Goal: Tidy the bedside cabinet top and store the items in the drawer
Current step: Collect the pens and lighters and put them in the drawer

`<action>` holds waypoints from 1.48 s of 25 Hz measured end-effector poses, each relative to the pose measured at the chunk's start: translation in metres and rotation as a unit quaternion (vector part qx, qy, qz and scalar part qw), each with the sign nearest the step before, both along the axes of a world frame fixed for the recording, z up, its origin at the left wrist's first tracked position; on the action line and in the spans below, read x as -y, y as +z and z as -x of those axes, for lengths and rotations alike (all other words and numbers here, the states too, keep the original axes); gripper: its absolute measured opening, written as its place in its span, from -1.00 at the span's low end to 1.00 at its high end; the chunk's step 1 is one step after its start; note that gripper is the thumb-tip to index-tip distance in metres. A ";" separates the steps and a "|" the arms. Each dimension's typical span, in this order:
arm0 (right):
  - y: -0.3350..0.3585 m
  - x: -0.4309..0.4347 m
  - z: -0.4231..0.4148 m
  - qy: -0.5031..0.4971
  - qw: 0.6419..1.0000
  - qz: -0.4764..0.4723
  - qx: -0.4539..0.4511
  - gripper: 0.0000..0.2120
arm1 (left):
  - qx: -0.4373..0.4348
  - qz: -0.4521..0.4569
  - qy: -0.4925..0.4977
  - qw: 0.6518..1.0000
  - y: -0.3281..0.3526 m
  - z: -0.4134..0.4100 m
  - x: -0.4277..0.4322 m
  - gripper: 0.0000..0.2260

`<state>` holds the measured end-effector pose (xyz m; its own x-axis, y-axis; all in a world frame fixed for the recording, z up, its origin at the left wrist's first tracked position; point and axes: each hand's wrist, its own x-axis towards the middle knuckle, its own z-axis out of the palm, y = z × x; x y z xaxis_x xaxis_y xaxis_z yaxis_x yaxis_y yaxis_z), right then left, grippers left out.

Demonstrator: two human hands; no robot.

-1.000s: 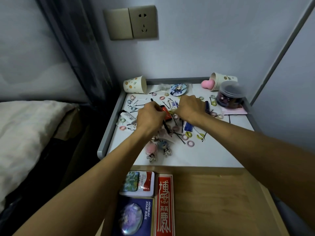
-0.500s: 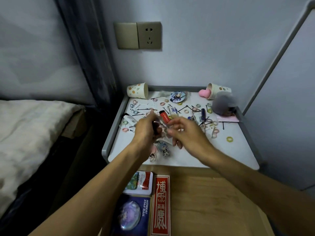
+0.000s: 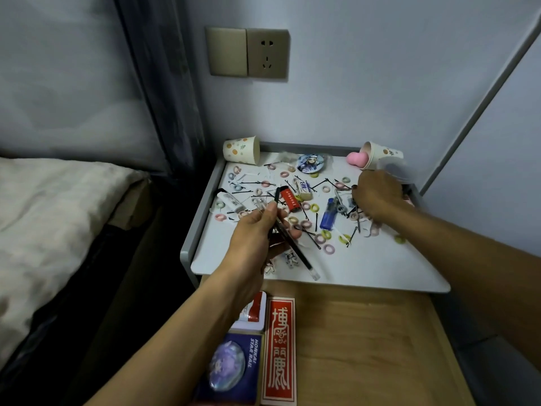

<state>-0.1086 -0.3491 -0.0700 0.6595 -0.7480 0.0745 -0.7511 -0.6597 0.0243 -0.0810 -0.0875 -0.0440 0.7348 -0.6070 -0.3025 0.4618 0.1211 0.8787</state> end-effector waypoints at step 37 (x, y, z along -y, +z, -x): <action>0.004 -0.163 0.109 0.043 0.702 -0.597 0.387 -0.77 | 0.163 -0.055 -0.220 0.960 -0.016 0.040 -0.035 -0.79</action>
